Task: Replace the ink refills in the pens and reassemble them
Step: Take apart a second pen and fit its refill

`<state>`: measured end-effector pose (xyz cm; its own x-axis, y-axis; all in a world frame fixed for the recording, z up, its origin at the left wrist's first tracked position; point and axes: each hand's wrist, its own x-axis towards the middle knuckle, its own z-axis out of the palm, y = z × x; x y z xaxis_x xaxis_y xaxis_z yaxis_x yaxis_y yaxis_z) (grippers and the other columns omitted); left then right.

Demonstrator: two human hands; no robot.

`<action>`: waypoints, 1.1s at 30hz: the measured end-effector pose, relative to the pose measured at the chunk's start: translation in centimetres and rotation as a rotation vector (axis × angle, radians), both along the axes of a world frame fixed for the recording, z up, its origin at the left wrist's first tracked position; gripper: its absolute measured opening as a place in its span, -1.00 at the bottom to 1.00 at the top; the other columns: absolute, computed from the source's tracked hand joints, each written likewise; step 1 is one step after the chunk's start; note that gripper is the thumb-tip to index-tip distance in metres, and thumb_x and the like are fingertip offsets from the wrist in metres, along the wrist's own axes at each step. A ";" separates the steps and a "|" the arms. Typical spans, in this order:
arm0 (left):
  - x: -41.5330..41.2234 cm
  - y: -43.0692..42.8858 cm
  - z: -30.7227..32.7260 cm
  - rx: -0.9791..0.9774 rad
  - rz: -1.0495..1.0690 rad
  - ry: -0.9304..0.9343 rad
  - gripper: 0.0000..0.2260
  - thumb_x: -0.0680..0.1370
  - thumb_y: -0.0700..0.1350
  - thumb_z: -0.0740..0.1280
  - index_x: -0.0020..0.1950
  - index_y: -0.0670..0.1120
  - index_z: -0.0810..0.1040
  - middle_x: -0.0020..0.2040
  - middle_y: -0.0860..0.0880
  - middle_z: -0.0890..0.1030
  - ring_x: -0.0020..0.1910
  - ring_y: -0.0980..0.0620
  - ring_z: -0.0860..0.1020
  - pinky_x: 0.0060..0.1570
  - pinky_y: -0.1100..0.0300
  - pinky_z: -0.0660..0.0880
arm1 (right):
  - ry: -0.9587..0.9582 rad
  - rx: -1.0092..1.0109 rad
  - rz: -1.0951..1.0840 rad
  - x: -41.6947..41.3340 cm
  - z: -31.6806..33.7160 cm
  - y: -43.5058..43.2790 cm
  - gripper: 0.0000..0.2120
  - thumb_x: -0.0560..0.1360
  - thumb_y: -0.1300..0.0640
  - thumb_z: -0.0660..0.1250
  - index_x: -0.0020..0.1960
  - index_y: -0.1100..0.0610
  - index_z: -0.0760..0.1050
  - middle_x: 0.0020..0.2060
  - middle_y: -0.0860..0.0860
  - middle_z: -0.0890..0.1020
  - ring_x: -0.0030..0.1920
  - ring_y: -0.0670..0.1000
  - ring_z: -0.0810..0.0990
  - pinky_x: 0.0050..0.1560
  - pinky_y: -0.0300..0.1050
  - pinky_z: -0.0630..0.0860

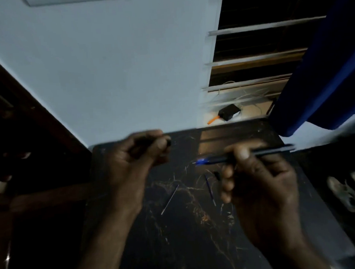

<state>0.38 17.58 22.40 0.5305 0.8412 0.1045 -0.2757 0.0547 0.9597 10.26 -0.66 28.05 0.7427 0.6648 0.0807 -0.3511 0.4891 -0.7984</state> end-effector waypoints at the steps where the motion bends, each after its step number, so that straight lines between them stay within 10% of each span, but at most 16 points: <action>1: 0.3 0.3 -1.6 -0.066 0.000 -0.003 -0.84 0.46 -0.23 0.48 0.02 -0.08 0.68 -0.11 -0.05 0.77 -0.14 0.03 0.73 -0.18 0.19 0.65 | 0.031 0.010 0.023 -0.2 -0.4 0.3 -0.78 0.40 0.10 0.51 -0.08 0.24 0.64 -0.39 0.13 0.58 -0.46 0.02 0.53 -0.51 -0.16 0.46; 10: 0.2 4.0 -20.2 0.022 -0.031 0.592 -0.77 0.46 -0.44 0.49 0.07 -0.22 0.68 -0.13 0.04 0.74 -0.06 -0.01 0.71 -0.05 0.27 0.63 | 0.195 -0.170 0.057 0.5 -3.8 -0.2 -0.63 0.32 0.05 0.60 -0.07 0.28 0.59 -0.36 0.15 0.55 -0.43 0.03 0.51 -0.51 -0.14 0.43; 17: -0.6 7.6 -27.0 0.271 -0.100 0.900 -0.71 0.43 -0.32 0.56 -0.08 0.05 0.62 -0.13 0.04 0.70 -0.08 0.00 0.69 0.08 0.02 0.64 | 0.241 -0.227 0.086 0.3 -5.4 -0.1 -0.59 0.28 0.06 0.62 -0.06 0.29 0.57 -0.36 0.18 0.55 -0.44 0.04 0.52 -0.51 -0.14 0.45; 25: -1.6 8.2 -28.8 0.667 -0.034 1.069 -0.78 0.34 -0.10 0.62 -0.16 0.03 0.61 -0.09 0.02 0.65 -0.06 -0.04 0.58 -0.07 0.03 0.53 | 0.223 -0.298 0.090 0.9 -6.3 -0.6 -0.80 0.40 0.15 0.46 -0.07 0.25 0.56 -0.35 0.19 0.54 -0.42 0.07 0.51 -0.49 -0.12 0.46; 33: -2.0 8.8 -29.1 0.658 -0.003 1.018 -0.83 0.40 -0.07 0.59 -0.08 0.01 0.66 0.02 0.03 0.64 0.03 -0.02 0.61 0.04 0.00 0.58 | 0.233 -0.305 0.112 0.2 -6.3 0.1 -0.76 0.39 0.14 0.48 -0.06 0.27 0.55 -0.35 0.18 0.54 -0.44 0.06 0.52 -0.50 -0.12 0.46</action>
<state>-1.61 26.36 -6.71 0.6207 0.7827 0.0458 0.6204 -0.5260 0.5818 10.50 -0.60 21.72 0.6391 0.7105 -0.2944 -0.5775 0.1905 -0.7938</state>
